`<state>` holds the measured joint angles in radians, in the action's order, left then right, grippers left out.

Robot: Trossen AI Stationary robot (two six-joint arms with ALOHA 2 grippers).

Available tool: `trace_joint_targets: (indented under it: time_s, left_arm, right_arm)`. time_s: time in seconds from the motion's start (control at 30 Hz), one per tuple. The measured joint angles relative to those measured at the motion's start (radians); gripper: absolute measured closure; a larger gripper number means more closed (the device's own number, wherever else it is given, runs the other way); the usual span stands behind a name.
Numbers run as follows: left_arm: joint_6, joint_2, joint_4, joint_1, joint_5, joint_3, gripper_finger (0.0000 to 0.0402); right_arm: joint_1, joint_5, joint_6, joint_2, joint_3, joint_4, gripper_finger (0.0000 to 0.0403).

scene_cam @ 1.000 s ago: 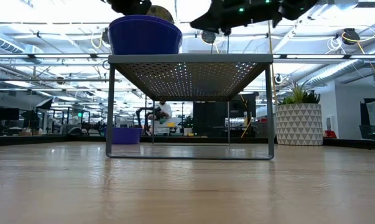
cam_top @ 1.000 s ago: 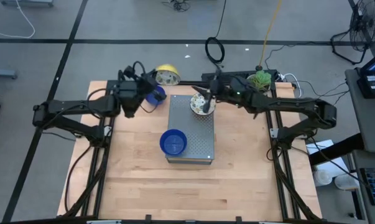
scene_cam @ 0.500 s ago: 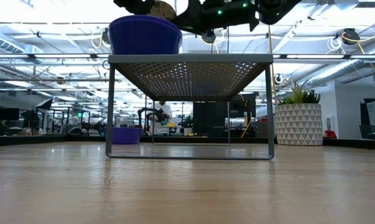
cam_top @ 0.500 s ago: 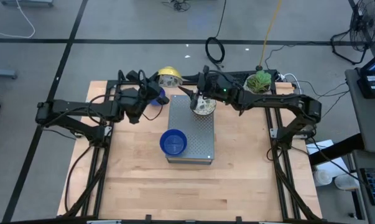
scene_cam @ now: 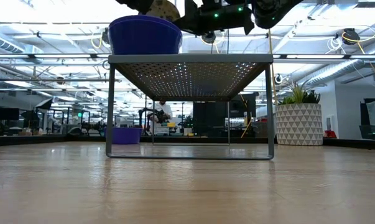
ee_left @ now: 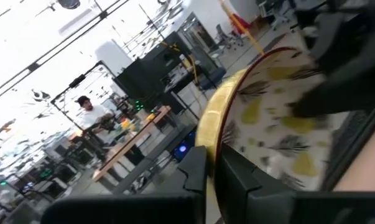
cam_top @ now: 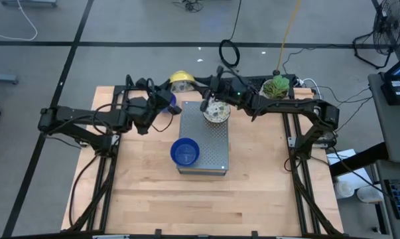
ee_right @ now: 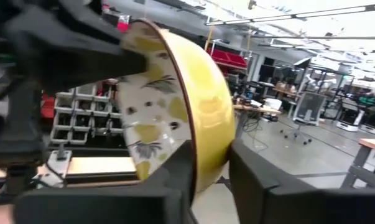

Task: Pick & Place Mini bowls
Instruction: Stack the yellow patterned bowl on top of the yellow patterned bowl on the shelf

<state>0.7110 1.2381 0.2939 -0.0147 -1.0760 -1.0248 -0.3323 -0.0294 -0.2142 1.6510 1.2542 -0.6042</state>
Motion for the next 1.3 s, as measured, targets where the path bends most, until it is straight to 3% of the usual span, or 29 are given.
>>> trace_joint_targets:
  time_s: [0.1, 0.43, 0.67, 0.8, 1.0, 1.3]
  left_arm:
    - [-0.037, 0.000, -0.001, 0.025, 0.004, 0.000, 0.0367]
    - [-0.119, 0.000, -0.028, 0.109, 0.117, 0.001, 0.0281]
    - [-0.090, -0.003, -0.030, 0.205, 0.087, 0.000, 0.0249]
    - [-0.069, -0.003, -0.031, 0.236, 0.005, 0.000, 0.0244]
    - [-0.129, -0.003, -0.107, 0.229, -0.108, 0.000, 0.0243]
    - [-0.371, -0.002, -0.329, 0.156, -0.121, 0.000, 0.0243]
  right_arm:
    - [-0.007, -0.002, -0.008, 0.000, 0.001, -0.002, 0.0373]
    - [-0.026, 0.039, -0.050, -0.002, -0.001, 0.034, 0.0401]
    - [-0.026, 0.039, -0.076, -0.013, -0.003, 0.083, 0.0401]
    - [-0.027, 0.033, -0.093, -0.023, -0.003, 0.126, 0.0401]
    - [-0.034, 0.064, -0.129, -0.054, 0.175, 0.512, 0.0401]
    - [-0.074, 0.090, -0.189, -0.046, 0.510, 1.062, 0.0402]
